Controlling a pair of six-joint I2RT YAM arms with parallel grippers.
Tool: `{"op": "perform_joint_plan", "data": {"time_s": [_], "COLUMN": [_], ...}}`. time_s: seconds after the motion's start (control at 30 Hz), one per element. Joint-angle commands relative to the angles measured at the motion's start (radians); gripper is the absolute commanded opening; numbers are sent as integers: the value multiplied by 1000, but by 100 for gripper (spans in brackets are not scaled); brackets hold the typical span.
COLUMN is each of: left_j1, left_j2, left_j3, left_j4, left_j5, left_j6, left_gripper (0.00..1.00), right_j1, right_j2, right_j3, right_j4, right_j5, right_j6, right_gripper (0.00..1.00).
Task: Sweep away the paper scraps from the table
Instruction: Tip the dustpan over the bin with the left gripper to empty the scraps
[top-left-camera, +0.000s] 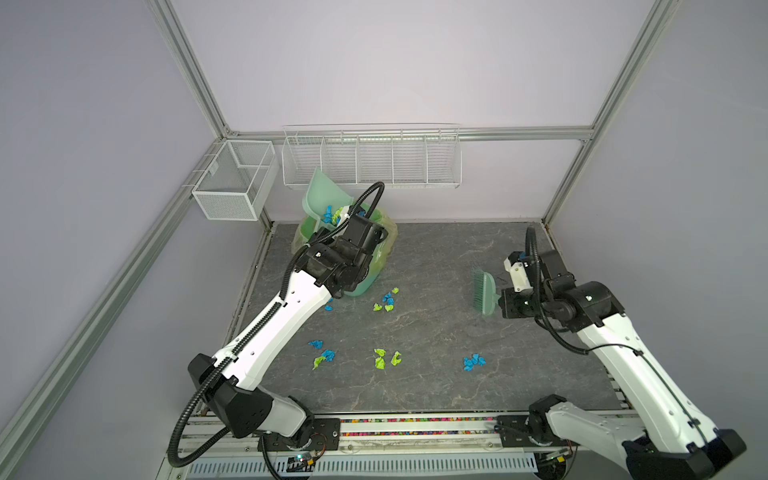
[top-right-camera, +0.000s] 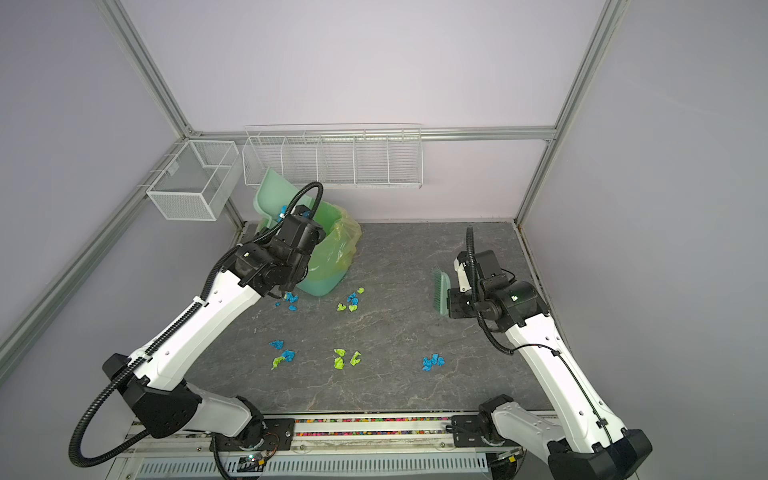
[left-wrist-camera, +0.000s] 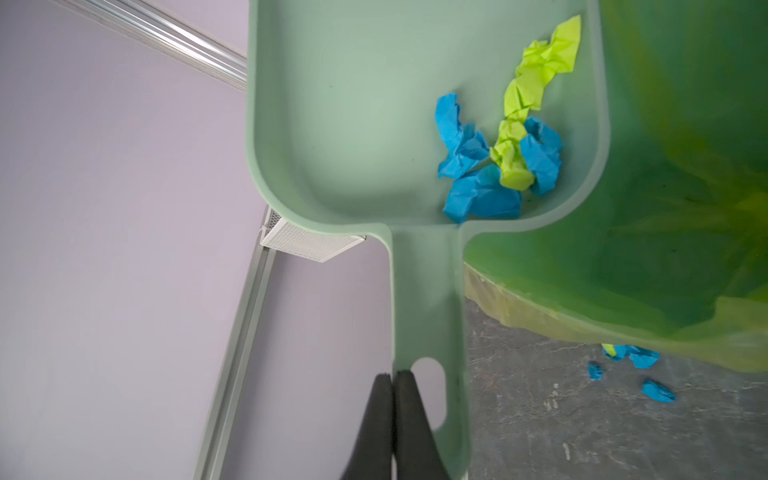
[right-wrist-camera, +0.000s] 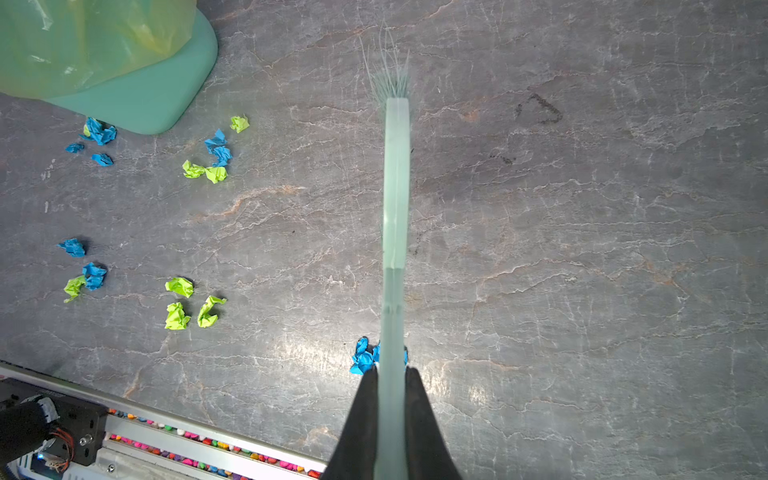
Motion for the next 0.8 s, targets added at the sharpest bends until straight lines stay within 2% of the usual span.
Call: {"op": "perform_joint_plan", "data": {"time_s": [0.0, 0.03, 0.13, 0.27, 0.37, 0.5, 0.6, 0.7, 0.77], "left_j1": [6, 7, 6, 6, 11, 15, 15, 15, 16], "left_j2": [1, 1, -11, -24, -16, -13, -23, -39, -42], "left_j3": [-48, -71, -187, -395, -467, -470, -448, -398, -372], "left_j4": [155, 214, 493, 1118, 1346, 1306, 1209, 981, 909], "left_j5": [-116, -140, -210, -250, -236, -239, -235, -236, -241], "left_j6": [169, 226, 514, 1054, 1272, 1302, 1294, 1210, 1178], "left_gripper": [0, 0, 0, 0, 0, 0, 0, 0, 0], "right_j1": [-6, -6, -6, -6, -7, -6, -6, -7, -7], "right_j2": [-36, -43, -55, -77, -95, -117, -131, -146, -151], "right_j3": [-14, -21, -39, -70, -90, -109, -121, -134, -140], "right_j4": [33, 37, 41, 61, 75, 82, 89, 92, 92], "right_j5": [-26, -28, -22, -37, -47, -34, -31, -30, -26], "right_j6": [9, 9, 5, 4, 3, -9, -14, -19, -21], "right_gripper": [7, 7, 7, 7, 7, 7, 7, 7, 7]}}
